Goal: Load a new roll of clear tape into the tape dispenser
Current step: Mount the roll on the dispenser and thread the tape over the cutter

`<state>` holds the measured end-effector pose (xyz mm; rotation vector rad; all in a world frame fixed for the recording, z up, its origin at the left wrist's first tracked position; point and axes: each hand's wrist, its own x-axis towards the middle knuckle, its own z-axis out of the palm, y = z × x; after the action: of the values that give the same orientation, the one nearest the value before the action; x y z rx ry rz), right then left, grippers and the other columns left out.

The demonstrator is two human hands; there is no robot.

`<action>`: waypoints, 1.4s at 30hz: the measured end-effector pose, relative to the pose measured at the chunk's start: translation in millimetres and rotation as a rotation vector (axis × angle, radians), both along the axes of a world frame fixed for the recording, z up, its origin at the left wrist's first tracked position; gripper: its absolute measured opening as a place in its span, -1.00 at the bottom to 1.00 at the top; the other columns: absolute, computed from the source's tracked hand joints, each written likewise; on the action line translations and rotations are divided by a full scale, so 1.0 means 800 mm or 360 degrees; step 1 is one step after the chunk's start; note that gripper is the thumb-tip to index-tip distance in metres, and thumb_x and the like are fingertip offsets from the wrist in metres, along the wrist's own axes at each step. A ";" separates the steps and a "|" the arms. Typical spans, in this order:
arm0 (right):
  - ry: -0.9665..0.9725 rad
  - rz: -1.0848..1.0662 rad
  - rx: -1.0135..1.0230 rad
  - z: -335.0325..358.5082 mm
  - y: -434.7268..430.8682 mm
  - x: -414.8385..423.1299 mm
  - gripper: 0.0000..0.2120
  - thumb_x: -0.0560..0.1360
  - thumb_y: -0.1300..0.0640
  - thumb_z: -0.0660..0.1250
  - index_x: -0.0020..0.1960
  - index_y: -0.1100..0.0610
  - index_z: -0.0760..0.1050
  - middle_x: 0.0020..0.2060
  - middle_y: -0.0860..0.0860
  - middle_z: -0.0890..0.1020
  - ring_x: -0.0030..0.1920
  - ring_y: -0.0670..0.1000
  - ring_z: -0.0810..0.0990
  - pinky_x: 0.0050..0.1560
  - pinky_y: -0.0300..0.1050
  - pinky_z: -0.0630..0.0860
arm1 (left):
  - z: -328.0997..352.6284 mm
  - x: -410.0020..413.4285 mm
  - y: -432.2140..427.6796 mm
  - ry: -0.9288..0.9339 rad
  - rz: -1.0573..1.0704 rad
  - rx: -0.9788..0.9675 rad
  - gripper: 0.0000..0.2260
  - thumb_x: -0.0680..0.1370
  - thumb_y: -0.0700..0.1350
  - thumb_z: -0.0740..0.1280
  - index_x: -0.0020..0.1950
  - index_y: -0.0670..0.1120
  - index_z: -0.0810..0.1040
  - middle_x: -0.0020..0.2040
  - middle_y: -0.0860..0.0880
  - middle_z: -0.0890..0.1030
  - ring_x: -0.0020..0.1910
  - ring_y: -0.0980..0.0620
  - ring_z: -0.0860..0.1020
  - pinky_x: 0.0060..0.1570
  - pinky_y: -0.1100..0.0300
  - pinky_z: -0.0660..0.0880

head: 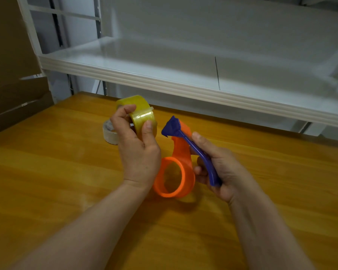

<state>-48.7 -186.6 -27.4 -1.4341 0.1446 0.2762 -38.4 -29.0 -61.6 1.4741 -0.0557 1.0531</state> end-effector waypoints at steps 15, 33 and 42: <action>-0.0466 -0.0414 0.0499 0.006 0.002 -0.006 -0.71 0.54 -0.15 0.33 0.16 -0.01 0.59 -0.07 -0.06 0.77 -0.09 -0.07 0.75 0.00 -0.01 0.68 | -0.004 -0.007 -0.014 0.0000 -0.0026 0.0132 -0.66 0.62 -0.18 0.26 0.28 0.14 0.26 0.13 0.15 0.45 0.03 -0.18 0.61 -0.02 -0.21 0.60; -0.0562 0.0033 0.0585 0.008 -0.003 -0.005 -0.73 0.59 -0.07 0.25 0.20 -0.01 0.60 -0.02 -0.09 0.77 -0.05 -0.08 0.75 -0.03 -0.06 0.67 | -0.001 -0.005 -0.004 0.0125 -0.0050 0.0085 -0.64 0.63 -0.24 0.28 0.30 0.11 0.25 0.10 0.08 0.50 0.00 0.07 0.58 -0.03 0.11 0.59; -0.0741 0.0050 0.0372 0.015 -0.034 0.003 -0.74 0.50 0.01 0.30 0.16 -0.02 0.60 0.02 -0.09 0.74 0.01 -0.08 0.70 -0.01 -0.10 0.60 | 0.012 -0.012 0.003 0.0344 -0.0474 -0.0375 -0.67 0.64 -0.26 0.29 0.16 0.20 0.38 0.02 0.07 0.62 -0.03 0.14 0.62 0.06 0.07 0.59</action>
<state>-46.1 -213.7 -15.0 -1.2338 -0.2826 -0.0208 -48.2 -26.9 -51.9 1.3094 0.0030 0.6336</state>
